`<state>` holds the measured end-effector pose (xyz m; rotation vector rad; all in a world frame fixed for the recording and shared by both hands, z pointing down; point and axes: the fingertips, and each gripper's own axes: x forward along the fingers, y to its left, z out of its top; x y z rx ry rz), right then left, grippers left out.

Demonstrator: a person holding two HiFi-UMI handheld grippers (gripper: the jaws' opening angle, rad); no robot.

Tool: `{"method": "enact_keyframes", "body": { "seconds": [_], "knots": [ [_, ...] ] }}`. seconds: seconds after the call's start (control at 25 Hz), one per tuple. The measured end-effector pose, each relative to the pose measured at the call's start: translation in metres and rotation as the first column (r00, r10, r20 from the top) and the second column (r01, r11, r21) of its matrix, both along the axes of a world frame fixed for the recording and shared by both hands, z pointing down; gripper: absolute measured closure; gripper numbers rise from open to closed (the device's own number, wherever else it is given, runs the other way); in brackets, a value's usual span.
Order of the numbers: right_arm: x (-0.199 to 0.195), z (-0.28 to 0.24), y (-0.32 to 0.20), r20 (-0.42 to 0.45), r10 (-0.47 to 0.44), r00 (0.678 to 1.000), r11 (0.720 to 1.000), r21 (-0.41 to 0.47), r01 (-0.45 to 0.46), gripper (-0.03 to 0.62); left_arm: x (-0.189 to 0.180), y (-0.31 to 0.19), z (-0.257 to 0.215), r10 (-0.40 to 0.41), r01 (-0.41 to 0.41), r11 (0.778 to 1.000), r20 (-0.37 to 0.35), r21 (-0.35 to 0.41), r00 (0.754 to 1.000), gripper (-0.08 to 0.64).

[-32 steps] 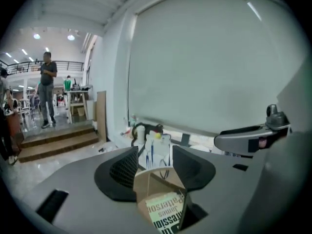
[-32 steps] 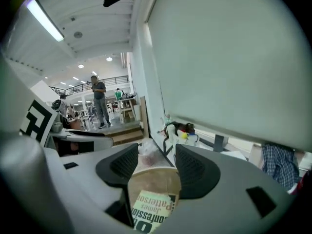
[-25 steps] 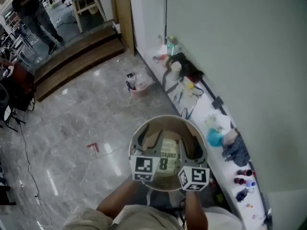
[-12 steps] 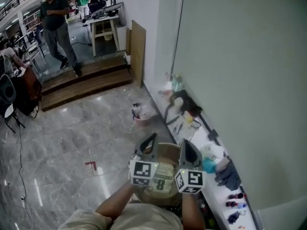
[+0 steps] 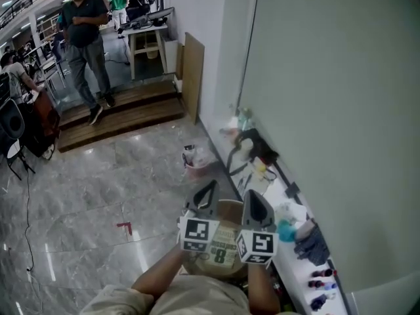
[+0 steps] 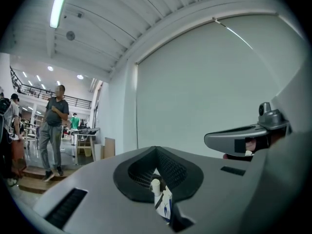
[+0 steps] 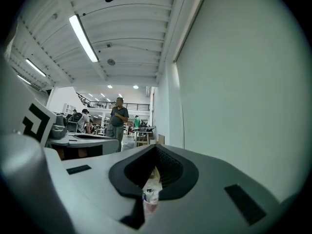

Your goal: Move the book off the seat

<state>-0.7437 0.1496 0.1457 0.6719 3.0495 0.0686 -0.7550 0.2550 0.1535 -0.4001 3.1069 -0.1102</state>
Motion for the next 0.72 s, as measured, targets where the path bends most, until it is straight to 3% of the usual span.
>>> {"method": "enact_keyframes", "body": {
  "seconds": [0.32, 0.72],
  "knots": [
    [-0.0018, -0.0051, -0.004, -0.009, 0.001, 1.0, 0.999, -0.032, -0.001, 0.589, -0.0031, 0.0017, -0.0027, -0.007, 0.007, 1.0, 0.009, 0.0, 1.0, 0.557],
    [-0.0027, -0.0078, -0.003, -0.003, 0.014, 1.0, 1.0, 0.006, -0.014, 0.588, -0.0039, 0.0038, -0.0083, -0.01, 0.01, 1.0, 0.008, 0.009, 1.0, 0.557]
  ]
}}
